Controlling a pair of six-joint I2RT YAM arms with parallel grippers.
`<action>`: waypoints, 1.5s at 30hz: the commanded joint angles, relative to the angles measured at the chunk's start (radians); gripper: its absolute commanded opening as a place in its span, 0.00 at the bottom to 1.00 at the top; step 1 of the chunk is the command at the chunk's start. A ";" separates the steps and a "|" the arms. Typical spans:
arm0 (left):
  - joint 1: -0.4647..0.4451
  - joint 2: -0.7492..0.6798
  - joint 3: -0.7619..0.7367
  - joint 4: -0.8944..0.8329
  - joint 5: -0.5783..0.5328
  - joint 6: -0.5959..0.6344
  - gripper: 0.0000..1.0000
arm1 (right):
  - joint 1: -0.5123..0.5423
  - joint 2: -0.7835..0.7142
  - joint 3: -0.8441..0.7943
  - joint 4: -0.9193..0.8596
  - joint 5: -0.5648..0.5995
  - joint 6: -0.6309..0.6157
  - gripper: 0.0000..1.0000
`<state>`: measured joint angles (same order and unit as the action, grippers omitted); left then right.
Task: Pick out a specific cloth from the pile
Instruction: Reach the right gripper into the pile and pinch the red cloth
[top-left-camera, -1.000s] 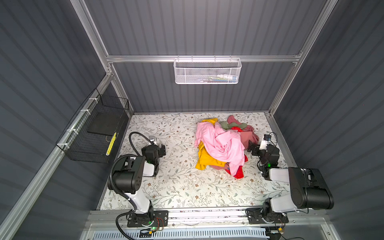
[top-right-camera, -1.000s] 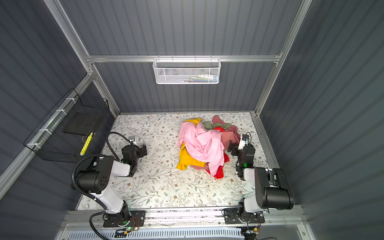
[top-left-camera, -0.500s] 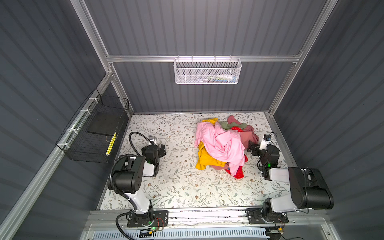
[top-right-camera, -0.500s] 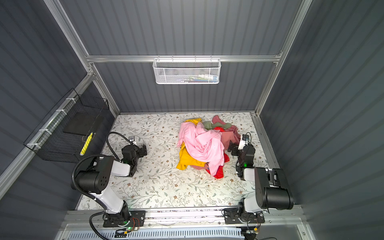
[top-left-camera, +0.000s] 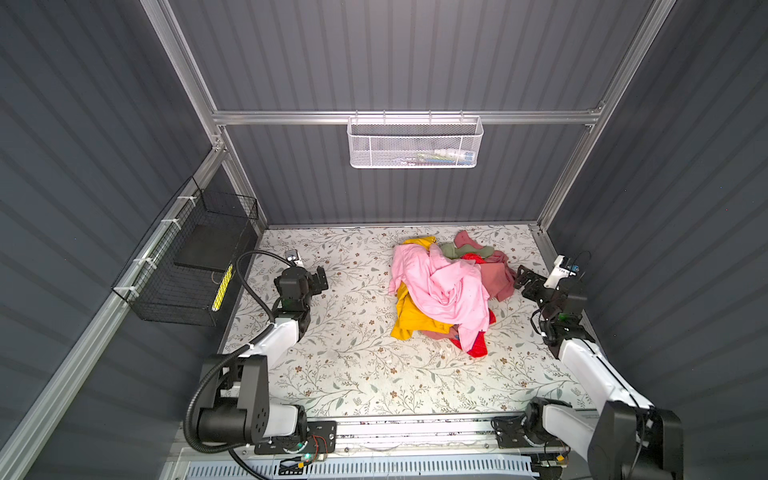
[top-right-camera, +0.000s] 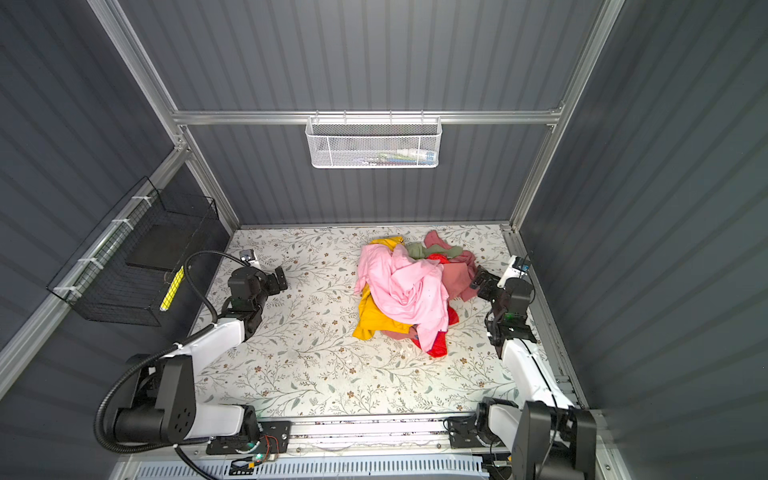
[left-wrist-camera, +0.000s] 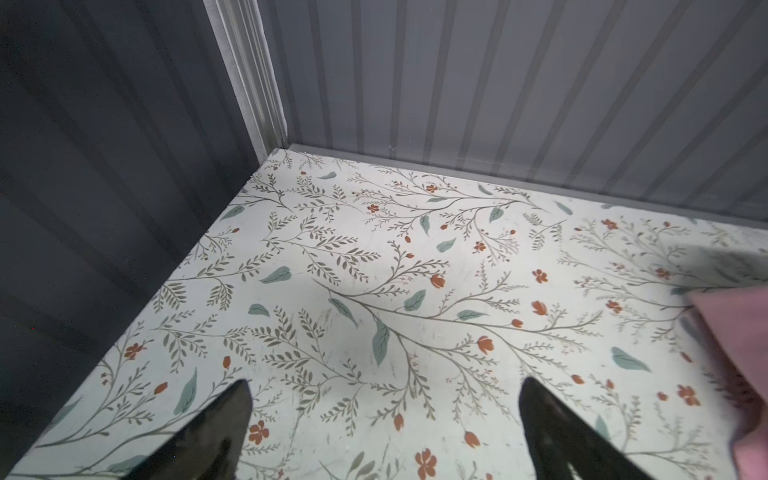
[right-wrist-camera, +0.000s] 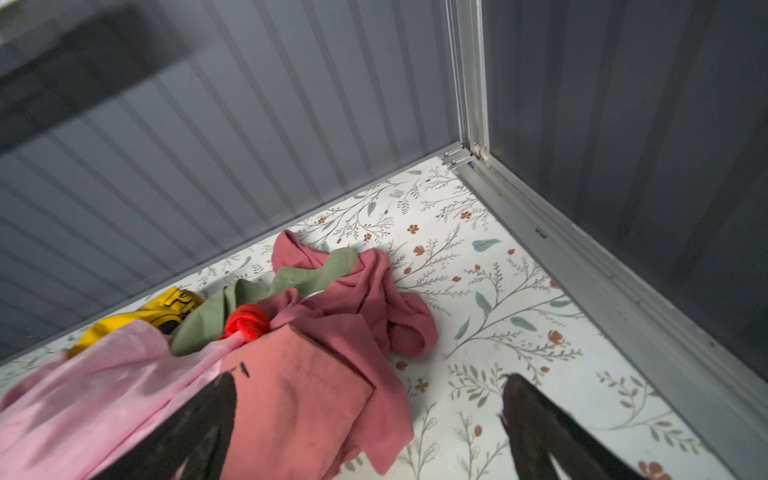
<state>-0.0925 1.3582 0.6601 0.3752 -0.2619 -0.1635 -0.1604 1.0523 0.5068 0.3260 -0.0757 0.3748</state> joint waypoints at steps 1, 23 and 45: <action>-0.001 -0.029 0.012 -0.190 0.059 -0.115 1.00 | -0.002 -0.030 -0.001 -0.237 -0.140 0.186 0.99; -0.025 -0.018 -0.003 -0.228 0.095 -0.203 1.00 | 0.104 -0.149 -0.196 -0.598 -0.322 0.456 0.64; -0.029 -0.008 0.013 -0.241 0.099 -0.186 1.00 | 0.280 0.144 -0.188 -0.324 -0.247 0.487 0.44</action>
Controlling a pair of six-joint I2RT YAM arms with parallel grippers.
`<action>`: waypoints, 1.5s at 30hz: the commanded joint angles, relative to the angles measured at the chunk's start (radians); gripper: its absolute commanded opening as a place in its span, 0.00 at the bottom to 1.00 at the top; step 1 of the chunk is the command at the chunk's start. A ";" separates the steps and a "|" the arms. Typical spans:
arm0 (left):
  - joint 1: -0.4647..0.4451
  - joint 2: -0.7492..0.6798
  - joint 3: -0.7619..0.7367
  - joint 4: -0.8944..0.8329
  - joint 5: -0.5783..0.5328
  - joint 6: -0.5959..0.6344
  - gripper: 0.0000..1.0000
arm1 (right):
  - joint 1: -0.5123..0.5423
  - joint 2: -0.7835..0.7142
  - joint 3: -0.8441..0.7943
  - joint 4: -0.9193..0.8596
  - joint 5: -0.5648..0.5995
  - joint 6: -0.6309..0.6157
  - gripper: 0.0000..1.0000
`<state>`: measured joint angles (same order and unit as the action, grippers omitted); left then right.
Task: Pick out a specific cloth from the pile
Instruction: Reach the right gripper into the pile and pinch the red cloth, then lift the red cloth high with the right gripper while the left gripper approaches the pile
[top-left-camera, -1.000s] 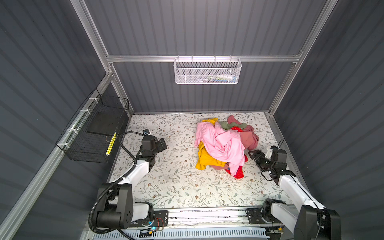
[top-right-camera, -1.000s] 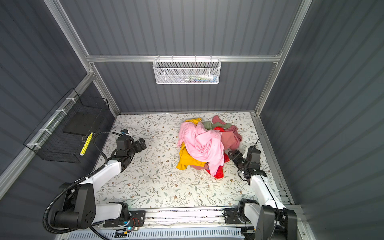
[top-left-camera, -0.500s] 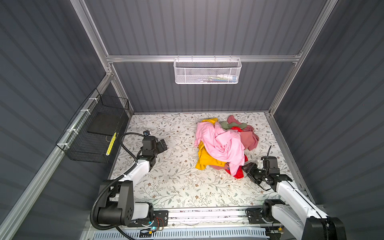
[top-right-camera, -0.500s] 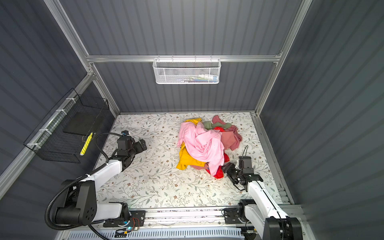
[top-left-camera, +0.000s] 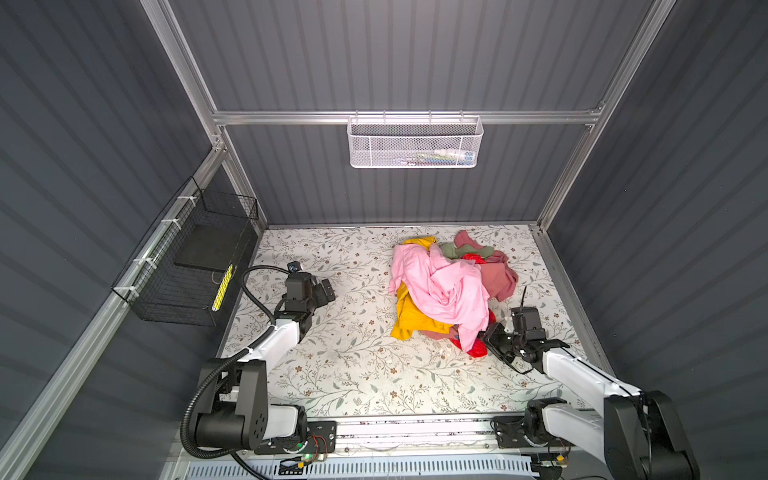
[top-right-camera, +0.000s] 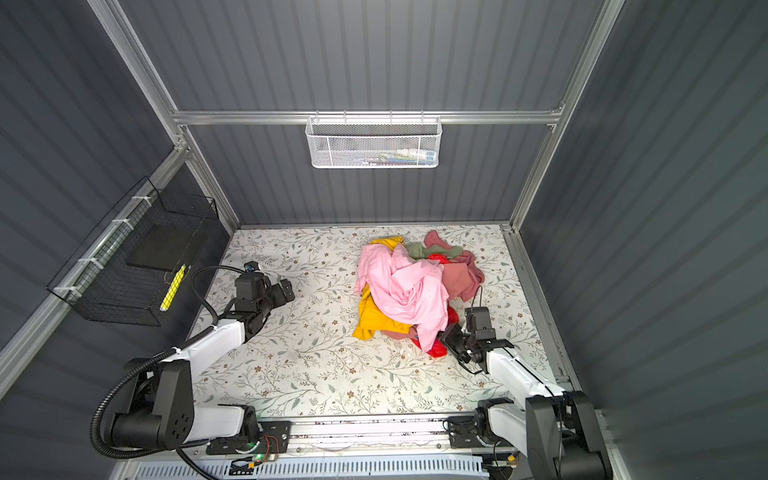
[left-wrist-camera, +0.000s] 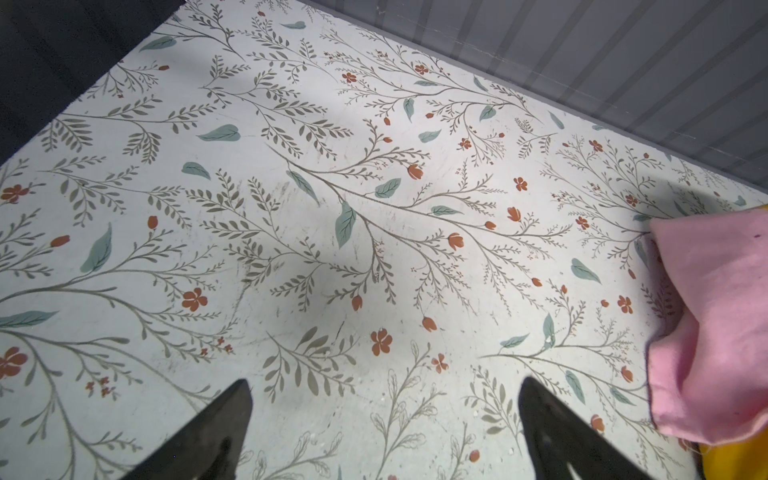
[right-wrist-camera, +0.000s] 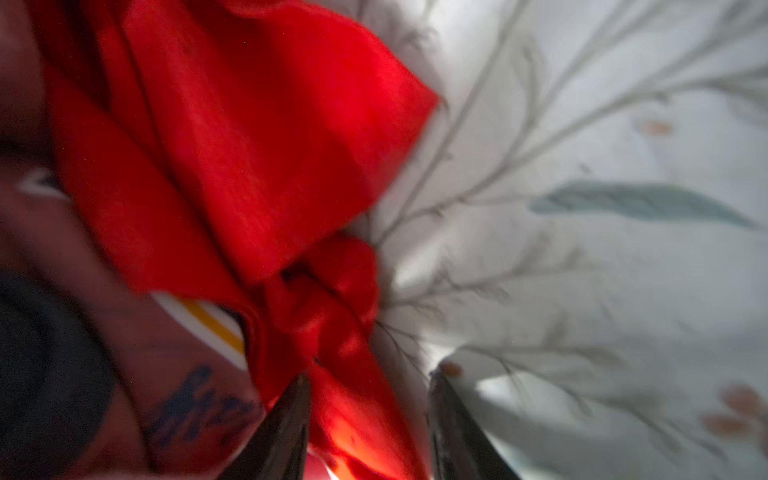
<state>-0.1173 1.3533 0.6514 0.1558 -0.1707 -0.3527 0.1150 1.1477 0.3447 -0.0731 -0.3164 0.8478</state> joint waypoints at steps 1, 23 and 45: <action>-0.004 -0.005 0.023 -0.027 0.007 0.006 1.00 | 0.005 0.063 -0.028 0.100 -0.008 0.016 0.40; -0.008 -0.010 0.026 -0.058 0.020 0.056 1.00 | 0.004 -0.457 0.002 -0.065 0.102 -0.018 0.00; -0.257 0.177 0.181 -0.101 -0.047 0.132 1.00 | 0.013 -0.453 0.436 -0.126 0.118 -0.149 0.00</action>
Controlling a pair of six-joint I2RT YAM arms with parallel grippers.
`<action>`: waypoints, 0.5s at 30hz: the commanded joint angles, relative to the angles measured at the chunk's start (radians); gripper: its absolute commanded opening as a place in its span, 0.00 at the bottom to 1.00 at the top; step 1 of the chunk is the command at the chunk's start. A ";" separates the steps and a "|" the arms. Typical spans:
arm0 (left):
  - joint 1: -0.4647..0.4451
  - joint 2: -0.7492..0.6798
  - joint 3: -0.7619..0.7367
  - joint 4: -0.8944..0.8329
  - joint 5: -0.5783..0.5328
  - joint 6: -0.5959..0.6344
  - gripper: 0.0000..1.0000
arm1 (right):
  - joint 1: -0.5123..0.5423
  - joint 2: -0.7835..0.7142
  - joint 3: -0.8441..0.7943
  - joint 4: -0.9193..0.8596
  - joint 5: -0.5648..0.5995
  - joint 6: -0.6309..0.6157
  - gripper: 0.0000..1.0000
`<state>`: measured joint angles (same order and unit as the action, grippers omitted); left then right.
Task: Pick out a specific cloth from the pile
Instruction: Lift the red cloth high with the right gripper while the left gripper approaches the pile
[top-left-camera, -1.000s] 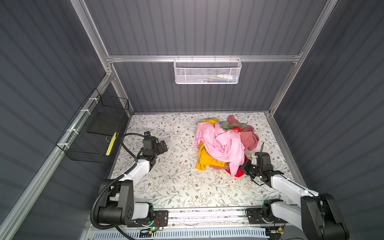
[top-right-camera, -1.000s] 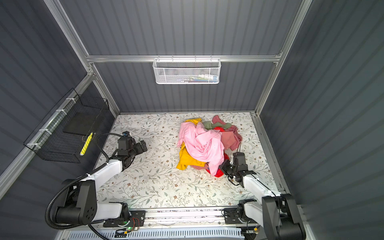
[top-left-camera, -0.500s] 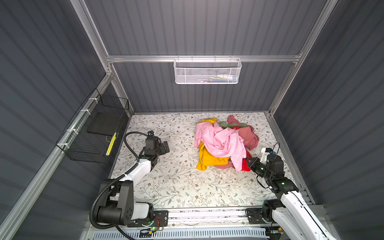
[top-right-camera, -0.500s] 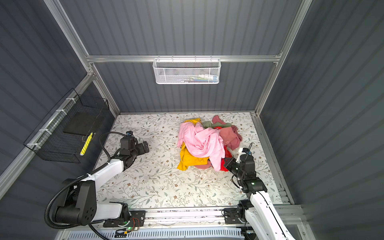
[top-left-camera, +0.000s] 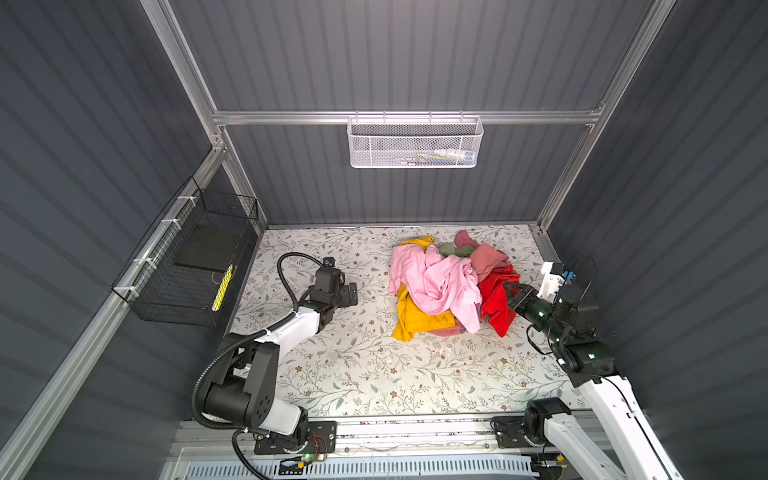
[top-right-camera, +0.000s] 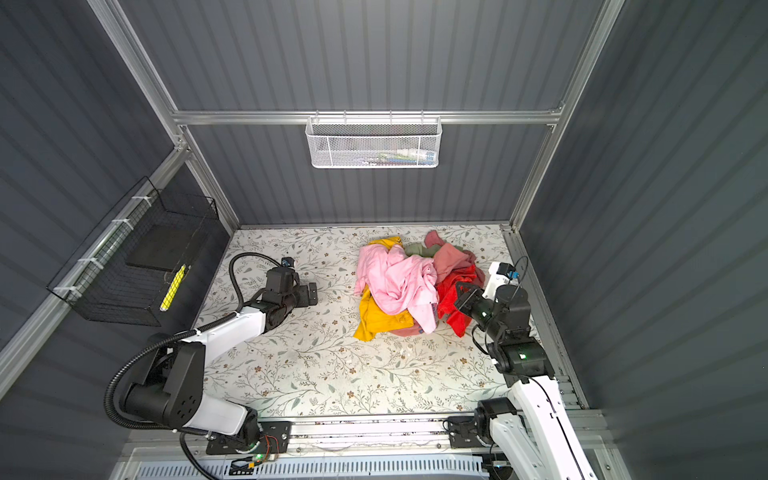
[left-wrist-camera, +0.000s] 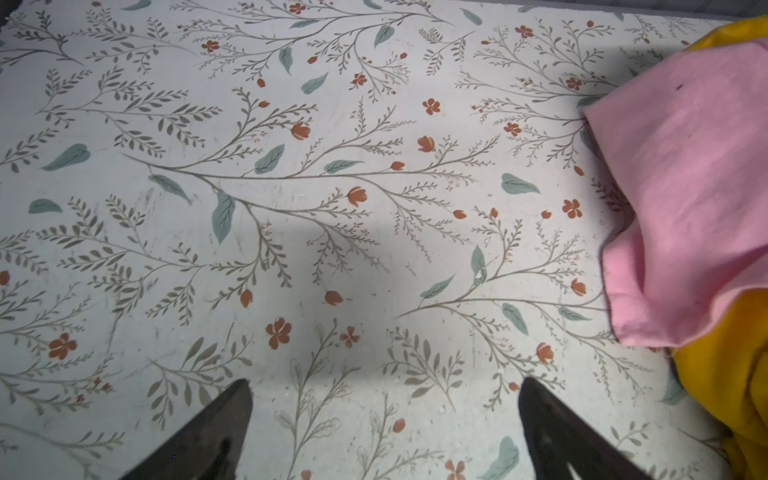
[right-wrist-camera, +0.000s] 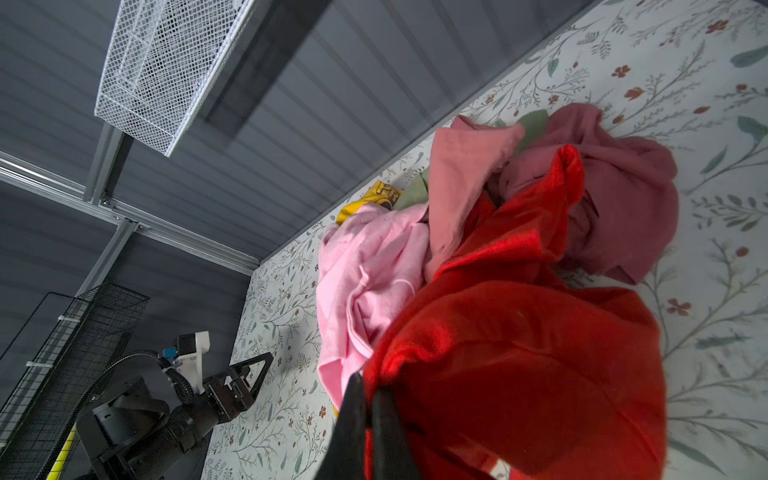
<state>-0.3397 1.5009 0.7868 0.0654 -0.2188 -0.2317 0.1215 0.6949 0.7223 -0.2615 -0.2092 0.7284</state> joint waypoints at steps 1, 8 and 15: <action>-0.050 0.042 0.054 -0.012 -0.004 0.016 1.00 | 0.007 0.001 0.071 0.065 0.014 -0.033 0.00; -0.151 0.131 0.137 -0.024 -0.033 0.026 1.00 | 0.012 0.073 0.173 0.104 -0.055 -0.048 0.00; -0.226 0.208 0.223 -0.022 -0.046 0.014 1.00 | 0.031 0.152 0.273 0.114 -0.114 -0.058 0.00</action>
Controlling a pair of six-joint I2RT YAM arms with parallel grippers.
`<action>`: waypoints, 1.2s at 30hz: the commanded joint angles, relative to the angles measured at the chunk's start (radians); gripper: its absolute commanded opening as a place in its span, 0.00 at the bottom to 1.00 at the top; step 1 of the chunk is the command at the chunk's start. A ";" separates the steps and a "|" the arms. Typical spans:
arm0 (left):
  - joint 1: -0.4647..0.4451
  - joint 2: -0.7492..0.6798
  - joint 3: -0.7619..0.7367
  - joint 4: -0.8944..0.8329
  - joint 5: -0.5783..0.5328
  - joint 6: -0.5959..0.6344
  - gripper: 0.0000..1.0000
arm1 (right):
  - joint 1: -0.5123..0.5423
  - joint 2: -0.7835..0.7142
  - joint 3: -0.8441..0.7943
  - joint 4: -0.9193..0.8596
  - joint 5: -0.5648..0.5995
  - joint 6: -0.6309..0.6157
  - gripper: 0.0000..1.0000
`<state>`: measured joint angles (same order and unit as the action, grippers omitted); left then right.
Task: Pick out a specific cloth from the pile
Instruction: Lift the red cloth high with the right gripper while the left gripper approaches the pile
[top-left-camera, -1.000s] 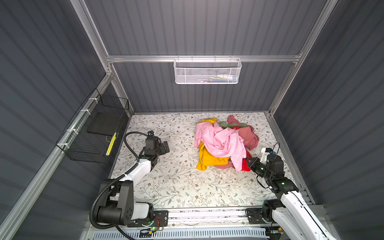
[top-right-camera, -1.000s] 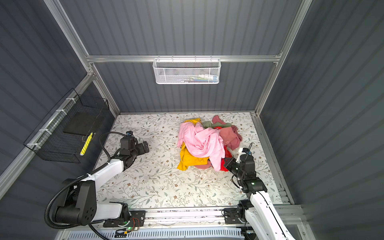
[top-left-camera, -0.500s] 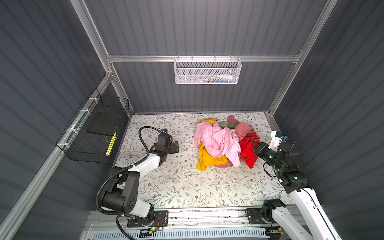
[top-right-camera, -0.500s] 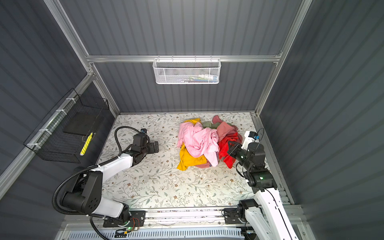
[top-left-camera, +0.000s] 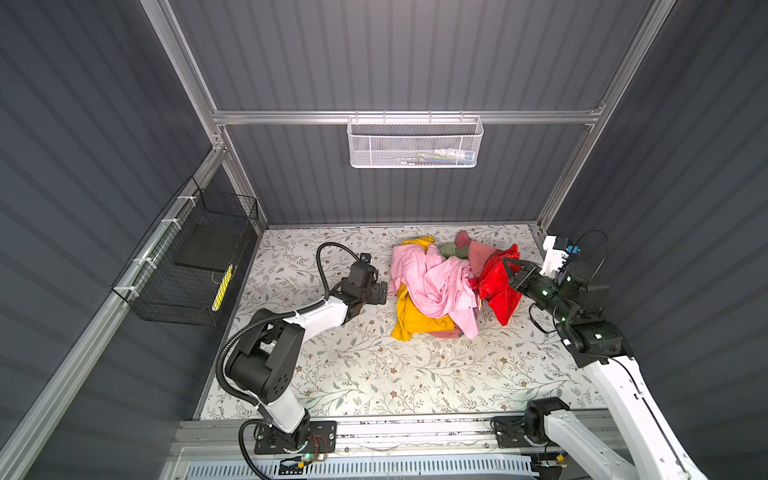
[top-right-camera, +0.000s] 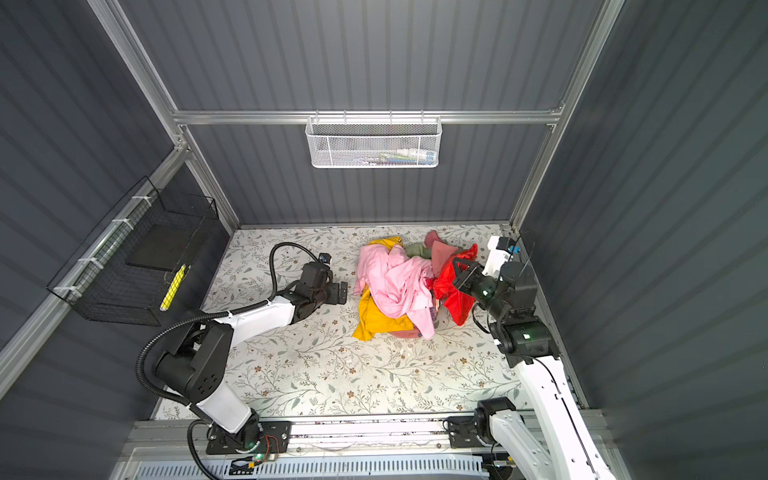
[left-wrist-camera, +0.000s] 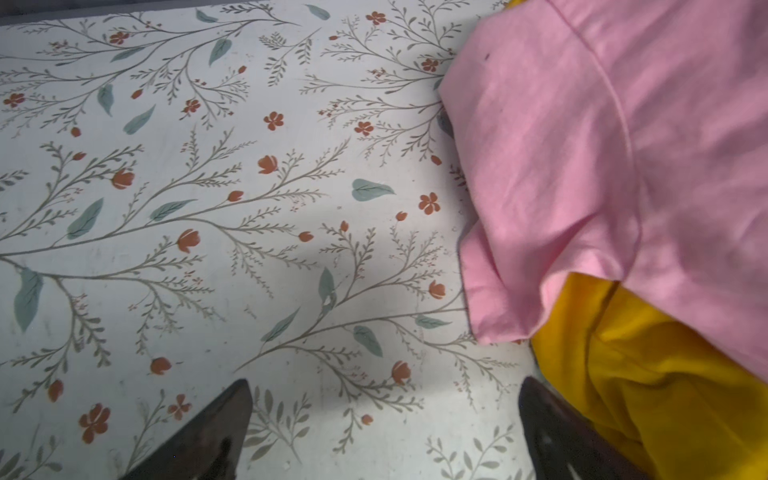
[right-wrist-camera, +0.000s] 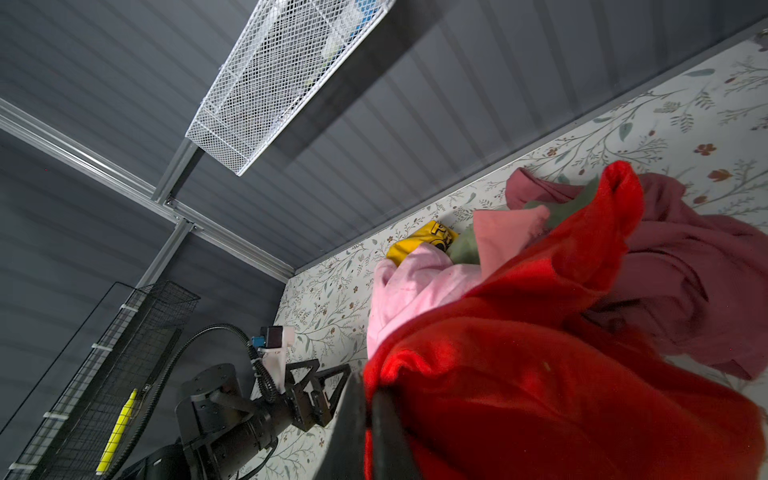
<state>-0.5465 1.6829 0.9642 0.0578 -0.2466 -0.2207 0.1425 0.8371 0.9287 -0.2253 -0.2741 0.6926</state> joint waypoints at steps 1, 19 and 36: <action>-0.029 0.036 0.056 -0.016 -0.017 0.004 1.00 | 0.012 0.019 0.080 0.074 -0.069 -0.025 0.00; -0.128 0.154 0.201 -0.087 -0.097 0.023 1.00 | 0.026 0.226 0.471 0.021 -0.194 -0.087 0.00; -0.145 0.161 0.227 -0.121 -0.143 -0.018 1.00 | 0.027 0.469 0.867 0.011 -0.296 -0.054 0.00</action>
<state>-0.6868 1.8679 1.1786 -0.0460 -0.3676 -0.2207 0.1650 1.2873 1.7405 -0.2790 -0.5121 0.6136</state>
